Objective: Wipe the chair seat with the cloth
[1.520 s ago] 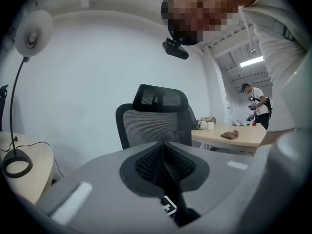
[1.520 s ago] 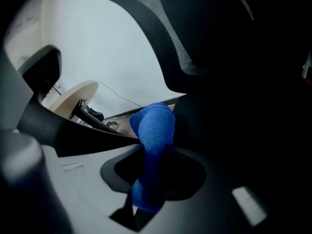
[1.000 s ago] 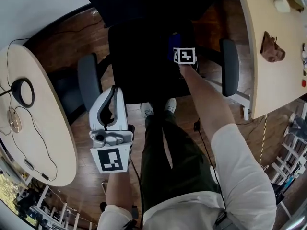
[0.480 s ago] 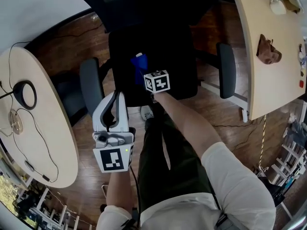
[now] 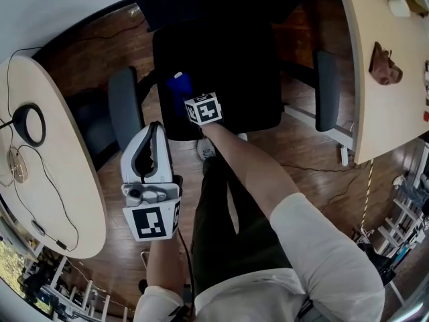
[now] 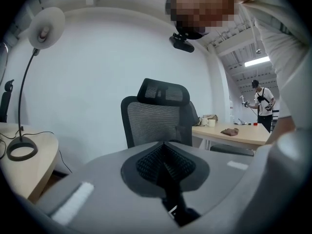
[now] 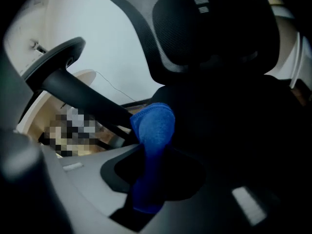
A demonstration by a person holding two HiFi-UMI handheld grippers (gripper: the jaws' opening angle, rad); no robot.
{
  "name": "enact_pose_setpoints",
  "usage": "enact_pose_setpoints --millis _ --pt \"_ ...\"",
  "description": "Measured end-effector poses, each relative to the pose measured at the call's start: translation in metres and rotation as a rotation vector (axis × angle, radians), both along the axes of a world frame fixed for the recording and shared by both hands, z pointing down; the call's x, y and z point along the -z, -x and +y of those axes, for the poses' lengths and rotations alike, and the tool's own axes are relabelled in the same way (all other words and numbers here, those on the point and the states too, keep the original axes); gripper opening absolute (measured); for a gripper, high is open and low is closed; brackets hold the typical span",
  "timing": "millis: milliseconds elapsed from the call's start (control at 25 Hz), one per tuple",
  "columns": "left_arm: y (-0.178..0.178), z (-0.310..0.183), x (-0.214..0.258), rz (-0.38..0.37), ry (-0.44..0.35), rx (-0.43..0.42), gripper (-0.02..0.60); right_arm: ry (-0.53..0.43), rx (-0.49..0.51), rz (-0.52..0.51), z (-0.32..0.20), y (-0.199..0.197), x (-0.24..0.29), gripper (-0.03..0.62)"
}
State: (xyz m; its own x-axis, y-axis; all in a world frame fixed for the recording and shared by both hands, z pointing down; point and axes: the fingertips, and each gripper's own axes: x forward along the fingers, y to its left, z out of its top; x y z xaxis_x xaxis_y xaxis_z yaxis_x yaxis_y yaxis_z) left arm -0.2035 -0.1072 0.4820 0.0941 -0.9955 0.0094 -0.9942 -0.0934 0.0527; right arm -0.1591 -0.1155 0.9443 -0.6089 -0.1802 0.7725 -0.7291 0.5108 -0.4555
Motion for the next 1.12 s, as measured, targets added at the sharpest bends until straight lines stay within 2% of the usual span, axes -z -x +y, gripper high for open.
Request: enact_pose_setpoints --millis 360,440,520,600,680,840,960,1000,1120 --pt "-0.042 -0.016 0.017 0.016 -0.022 -0.056 0.072 -0.082 -0.211 0.315 -0.079 -0.273 0.000 0.109" --pt "-0.049 -0.018 0.017 0.016 -0.021 -0.066 0.073 -0.111 -0.254 0.366 -0.083 -0.316 0.002 0.107" --pt "-0.050 -0.020 0.014 0.018 -0.018 -0.063 0.072 -0.127 -0.297 0.375 -0.087 -0.333 0.004 0.109" --pt "-0.047 -0.018 0.012 0.016 -0.018 -0.053 0.072 -0.157 -0.321 0.355 -0.090 -0.325 0.011 0.109" --pt "-0.043 -0.009 0.011 0.009 -0.023 -0.038 0.073 -0.237 -0.330 0.280 -0.090 -0.292 0.030 0.107" --pt "-0.026 0.004 0.011 -0.007 -0.018 0.006 0.072 -0.425 -0.230 0.036 -0.052 -0.175 0.075 0.107" --pt "-0.011 0.014 0.003 -0.016 -0.013 0.043 0.072 -0.531 -0.118 -0.046 0.011 -0.091 0.074 0.107" --pt "-0.007 0.018 -0.003 -0.017 -0.009 0.053 0.072 -0.523 -0.085 -0.039 0.035 -0.068 0.061 0.107" --pt "0.004 0.029 -0.020 -0.022 0.005 0.074 0.072 -0.414 -0.002 0.025 0.101 -0.013 0.013 0.107"
